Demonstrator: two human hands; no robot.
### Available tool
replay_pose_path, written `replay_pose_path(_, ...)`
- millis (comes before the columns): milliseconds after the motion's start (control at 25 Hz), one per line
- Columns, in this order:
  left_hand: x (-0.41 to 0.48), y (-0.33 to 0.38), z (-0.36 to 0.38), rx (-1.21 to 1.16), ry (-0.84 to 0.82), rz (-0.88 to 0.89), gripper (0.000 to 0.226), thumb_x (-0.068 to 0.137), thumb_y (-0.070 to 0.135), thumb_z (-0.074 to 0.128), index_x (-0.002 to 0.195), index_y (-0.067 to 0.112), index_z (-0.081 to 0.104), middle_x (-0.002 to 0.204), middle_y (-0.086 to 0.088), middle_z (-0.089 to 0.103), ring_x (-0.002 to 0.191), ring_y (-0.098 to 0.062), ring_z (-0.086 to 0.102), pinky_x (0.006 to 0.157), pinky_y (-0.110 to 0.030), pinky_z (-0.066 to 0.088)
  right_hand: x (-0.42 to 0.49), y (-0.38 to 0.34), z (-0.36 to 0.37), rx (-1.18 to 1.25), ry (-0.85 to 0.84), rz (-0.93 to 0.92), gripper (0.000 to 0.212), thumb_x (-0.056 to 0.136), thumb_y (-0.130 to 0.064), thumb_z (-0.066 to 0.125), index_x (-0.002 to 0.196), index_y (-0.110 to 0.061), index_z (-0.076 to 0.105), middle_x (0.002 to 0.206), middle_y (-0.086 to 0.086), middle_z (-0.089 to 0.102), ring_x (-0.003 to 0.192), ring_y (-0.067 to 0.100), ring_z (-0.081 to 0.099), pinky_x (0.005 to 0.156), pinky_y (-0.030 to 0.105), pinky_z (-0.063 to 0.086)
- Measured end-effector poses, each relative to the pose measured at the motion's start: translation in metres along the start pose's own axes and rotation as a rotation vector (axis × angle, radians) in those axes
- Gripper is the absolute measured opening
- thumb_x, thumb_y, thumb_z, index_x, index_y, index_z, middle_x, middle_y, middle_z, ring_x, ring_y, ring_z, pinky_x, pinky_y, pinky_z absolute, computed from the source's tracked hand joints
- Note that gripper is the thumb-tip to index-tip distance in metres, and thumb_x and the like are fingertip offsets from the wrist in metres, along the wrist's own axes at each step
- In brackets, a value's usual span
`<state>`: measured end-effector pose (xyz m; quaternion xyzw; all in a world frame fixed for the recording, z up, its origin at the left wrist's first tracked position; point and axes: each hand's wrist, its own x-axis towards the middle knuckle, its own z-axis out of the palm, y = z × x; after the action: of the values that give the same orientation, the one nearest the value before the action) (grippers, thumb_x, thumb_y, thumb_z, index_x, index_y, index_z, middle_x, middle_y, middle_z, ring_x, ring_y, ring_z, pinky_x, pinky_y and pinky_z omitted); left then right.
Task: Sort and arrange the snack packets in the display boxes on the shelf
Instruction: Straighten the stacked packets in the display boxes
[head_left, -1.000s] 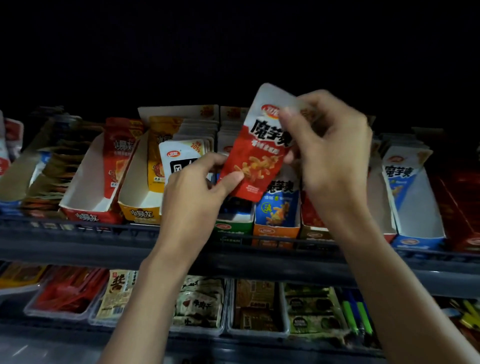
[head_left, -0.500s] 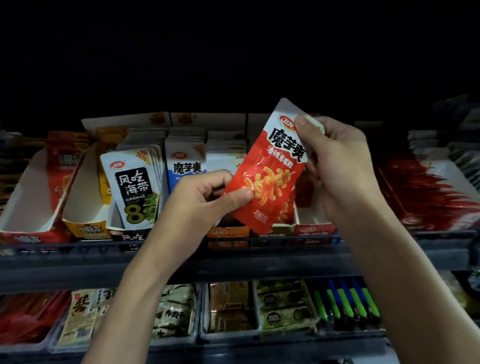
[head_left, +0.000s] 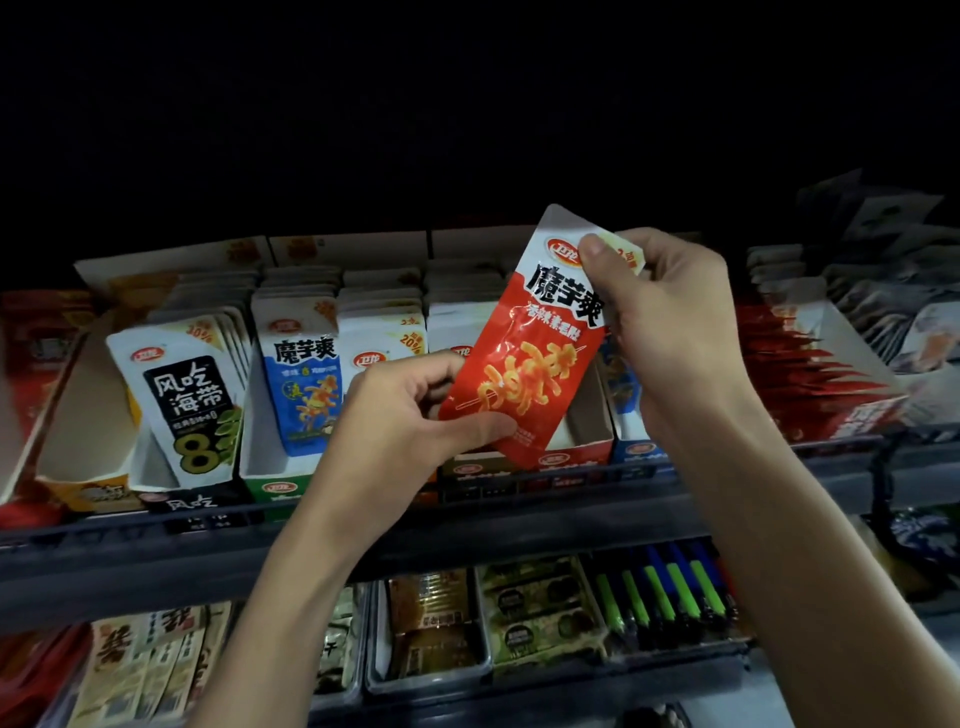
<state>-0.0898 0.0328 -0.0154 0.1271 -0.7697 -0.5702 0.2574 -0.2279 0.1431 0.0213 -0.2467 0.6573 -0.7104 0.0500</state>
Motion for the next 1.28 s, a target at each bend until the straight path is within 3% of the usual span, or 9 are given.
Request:
replay_pose_path(80,0.002,-0.001,0.003,-0.022,0.019,-0.009,0.017,0.071,0.021,0.076,0.088,0.018,0.071,0.087,0.012,0.075,0.079,-0.001,0.07,0.063,-0.012,0.051,0.001,0.0,-0.002,-0.033,-0.01,-0.017,0.018,0.096,-0.03,0.062,0.093,-0.012,0.064,0.081,0.004,0.075,0.073,0.015,0.074,0.065,0.032,0.056)
replay_pose_path(240,0.001,0.001,0.005,-0.021,0.103,0.029,0.019,0.079,0.035,0.064,0.077,0.016,0.068,0.072,0.011,0.07,0.055,0.003,0.057,0.049,-0.008,0.04,-0.002,-0.006,-0.002,-0.025,-0.076,-0.031,0.017,0.097,-0.027,0.06,0.092,-0.011,0.062,0.077,0.001,0.073,0.068,0.008,0.072,0.057,0.02,0.053)
replay_pose_path(480,0.001,-0.007,0.002,0.127,0.085,0.035,0.039,0.084,0.042,0.061,0.069,0.007,0.062,0.076,0.005,0.072,0.079,-0.008,0.067,0.063,-0.03,0.052,-0.005,-0.013,-0.002,-0.126,-0.139,-0.091,0.016,0.095,-0.028,0.063,0.091,-0.012,0.061,0.066,-0.011,0.067,0.05,-0.006,0.059,0.046,0.009,0.041)
replay_pose_path(600,0.0,-0.007,0.003,0.132,0.106,0.024,0.034,0.084,0.041,0.063,0.07,0.01,0.066,0.076,0.005,0.073,0.077,-0.007,0.069,0.064,-0.032,0.057,-0.004,-0.011,-0.001,-0.164,-0.156,-0.114,0.017,0.091,-0.031,0.067,0.088,-0.016,0.061,0.078,-0.002,0.073,0.054,-0.003,0.062,0.049,0.012,0.043)
replay_pose_path(720,0.001,-0.007,0.007,0.143,0.153,0.013,0.021,0.084,0.037,0.068,0.072,0.02,0.07,0.076,0.012,0.073,0.074,-0.001,0.068,0.059,-0.022,0.053,0.0,-0.009,-0.006,-0.157,-0.089,-0.16,0.018,0.09,-0.03,0.068,0.089,-0.012,0.063,0.078,-0.002,0.073,0.058,-0.001,0.065,0.051,0.013,0.045)
replay_pose_path(920,0.007,-0.027,0.008,0.589,0.2,0.114,0.007,0.083,0.04,0.069,0.086,0.035,0.072,0.073,0.02,0.068,0.064,0.006,0.059,0.058,-0.019,0.046,0.015,-0.007,-0.027,-0.228,0.16,-0.313,0.026,0.092,-0.036,0.067,0.099,-0.01,0.067,0.091,-0.003,0.071,0.084,0.008,0.069,0.068,0.029,0.054)
replay_pose_path(1080,0.008,-0.032,0.016,0.833,0.066,0.225,0.026,0.082,0.043,0.069,0.108,0.038,0.069,0.091,0.02,0.071,0.072,0.013,0.055,0.069,-0.004,0.04,0.016,0.002,-0.026,-0.378,0.24,-0.307,0.026,0.092,-0.042,0.065,0.101,-0.018,0.067,0.092,-0.008,0.07,0.086,0.002,0.067,0.077,0.035,0.058)
replay_pose_path(1200,0.008,-0.032,0.022,0.912,0.0,0.241,0.034,0.084,0.048,0.064,0.117,0.04,0.065,0.107,0.02,0.07,0.09,0.003,0.063,0.084,-0.021,0.052,0.015,0.006,-0.021,-0.439,0.254,-0.304,0.026,0.093,-0.042,0.064,0.106,-0.02,0.066,0.096,-0.009,0.069,0.09,0.004,0.066,0.081,0.038,0.057)
replay_pose_path(1280,0.007,-0.032,0.024,0.931,-0.026,0.247,0.031,0.085,0.049,0.062,0.115,0.041,0.066,0.106,0.022,0.07,0.087,0.004,0.064,0.084,-0.029,0.056,0.014,0.006,-0.018,-0.464,0.255,-0.308,0.026,0.094,-0.041,0.063,0.108,-0.019,0.066,0.096,-0.009,0.068,0.09,0.004,0.065,0.082,0.037,0.056)
